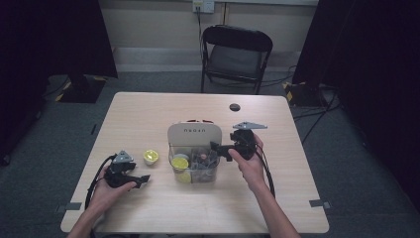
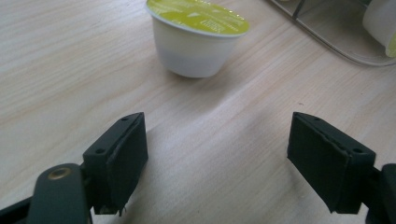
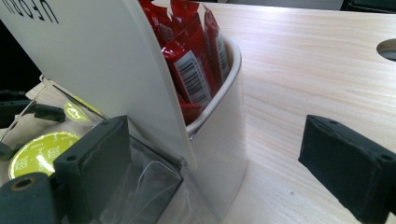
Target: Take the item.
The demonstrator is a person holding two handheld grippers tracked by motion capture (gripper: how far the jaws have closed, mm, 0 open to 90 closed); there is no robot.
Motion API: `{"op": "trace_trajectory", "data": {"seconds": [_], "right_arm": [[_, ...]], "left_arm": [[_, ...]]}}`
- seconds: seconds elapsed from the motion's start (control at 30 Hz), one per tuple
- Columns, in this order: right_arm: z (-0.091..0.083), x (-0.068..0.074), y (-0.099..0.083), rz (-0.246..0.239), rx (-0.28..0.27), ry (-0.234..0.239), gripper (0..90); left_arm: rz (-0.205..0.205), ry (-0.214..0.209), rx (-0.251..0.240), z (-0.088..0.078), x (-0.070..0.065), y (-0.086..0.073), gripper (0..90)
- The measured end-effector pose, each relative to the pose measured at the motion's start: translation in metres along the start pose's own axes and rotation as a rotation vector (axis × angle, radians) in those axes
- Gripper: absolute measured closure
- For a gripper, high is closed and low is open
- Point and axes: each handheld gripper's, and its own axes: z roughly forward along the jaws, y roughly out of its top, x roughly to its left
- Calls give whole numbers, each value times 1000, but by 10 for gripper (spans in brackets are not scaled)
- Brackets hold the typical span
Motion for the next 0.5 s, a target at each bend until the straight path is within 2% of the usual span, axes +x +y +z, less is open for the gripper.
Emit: {"op": "trace_trajectory", "data": {"seconds": [0.07, 0.17, 0.27, 0.5], "right_arm": [[1, 1, 0, 1, 1, 5, 96], [1, 4, 2, -9, -3, 13, 133], [-1, 6, 6, -9, -14, 18, 146], [-10, 9, 15, -10, -48, 33, 219]], "left_arm": [[6, 19, -26, 3, -1, -1, 190], [41, 56, -39, 6, -4, -4, 185], [41, 56, -49, 8, -3, -4, 149], [41, 58, -49, 8, -3, -4, 148]]}}
